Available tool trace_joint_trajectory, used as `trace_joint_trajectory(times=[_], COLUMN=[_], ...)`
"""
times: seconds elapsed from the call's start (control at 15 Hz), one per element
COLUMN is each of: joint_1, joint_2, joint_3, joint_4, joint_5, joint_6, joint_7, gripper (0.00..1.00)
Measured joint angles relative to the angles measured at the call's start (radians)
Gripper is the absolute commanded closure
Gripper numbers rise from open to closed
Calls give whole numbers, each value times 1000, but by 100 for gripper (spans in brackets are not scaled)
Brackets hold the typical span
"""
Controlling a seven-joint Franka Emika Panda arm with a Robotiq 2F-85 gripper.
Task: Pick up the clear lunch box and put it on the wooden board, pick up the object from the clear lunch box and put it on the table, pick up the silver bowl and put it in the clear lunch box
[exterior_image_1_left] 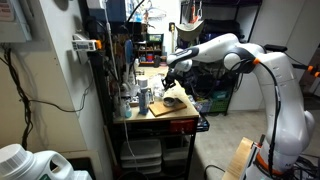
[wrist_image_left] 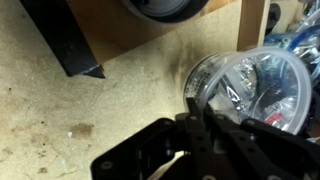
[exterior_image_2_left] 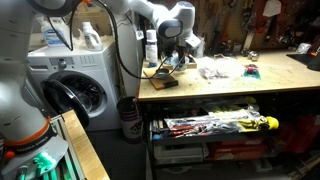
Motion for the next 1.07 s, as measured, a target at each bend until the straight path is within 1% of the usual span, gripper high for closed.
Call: trace_joint_trajectory(times=[0.13, 0.27, 0.53, 0.8, 0.93, 1.07], joint_1=[-6, -6, 1, 16, 22, 29], joint_2=[-35, -79, -167, -225, -235, -236], joint_3=[12, 27, 55, 58, 58, 57], joint_4=[-3, -9, -30, -57, -72, -92], joint_5=[13, 17, 17, -1, -25, -45], joint_6=[-8, -45, -181, -353, -396, -403], joint_7=[-51, -96, -176, -251, -300, -345], gripper=[99, 99, 99, 99, 99, 99])
